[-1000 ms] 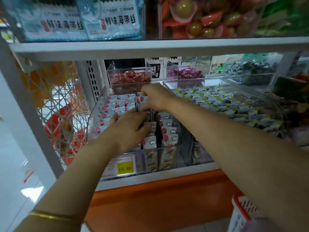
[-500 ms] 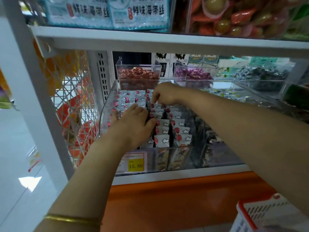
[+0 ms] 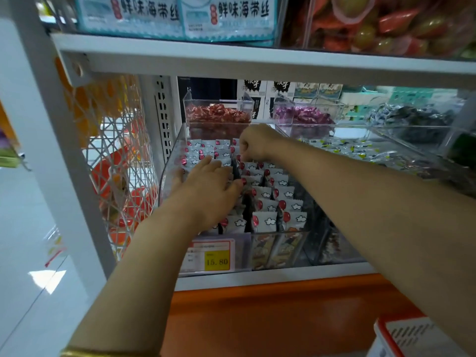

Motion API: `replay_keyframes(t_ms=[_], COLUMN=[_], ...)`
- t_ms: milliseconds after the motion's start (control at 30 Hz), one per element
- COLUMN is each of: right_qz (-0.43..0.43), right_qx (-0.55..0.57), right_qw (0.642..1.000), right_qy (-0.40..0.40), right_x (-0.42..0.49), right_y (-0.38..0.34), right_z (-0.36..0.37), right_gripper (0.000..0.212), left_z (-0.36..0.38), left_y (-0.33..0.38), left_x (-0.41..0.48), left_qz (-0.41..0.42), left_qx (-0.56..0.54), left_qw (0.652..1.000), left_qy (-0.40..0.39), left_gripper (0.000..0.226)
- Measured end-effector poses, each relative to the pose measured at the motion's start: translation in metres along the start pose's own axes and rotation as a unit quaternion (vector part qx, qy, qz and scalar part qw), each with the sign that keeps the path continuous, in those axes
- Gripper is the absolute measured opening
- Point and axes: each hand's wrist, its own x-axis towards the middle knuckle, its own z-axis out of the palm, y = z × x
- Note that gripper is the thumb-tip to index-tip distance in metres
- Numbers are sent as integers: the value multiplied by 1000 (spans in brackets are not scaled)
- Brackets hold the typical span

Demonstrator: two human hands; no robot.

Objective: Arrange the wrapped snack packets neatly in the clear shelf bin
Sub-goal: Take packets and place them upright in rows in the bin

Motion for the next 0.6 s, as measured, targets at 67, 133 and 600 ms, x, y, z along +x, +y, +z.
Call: replay_keyframes(t_ms=[67, 133, 600], right_qz=[-3, -2, 34], right_qx=[-2, 4, 227], right_qw=[1000, 1000, 925], right_qy=[-29, -22, 303], right_x=[-1, -2, -68], right_y=[1, 3, 11], right_z=[-8, -11, -29], right_gripper=[12, 12, 10], left_z=[-2, -3, -8], left_y=[1, 2, 8], left_x=[-1, -3, -14], left_qz=[-3, -5, 15], left_qx=[-5, -9, -145], left_qw=[1000, 1000, 973], left_qy=[4, 7, 176], left_gripper=[52, 52, 52])
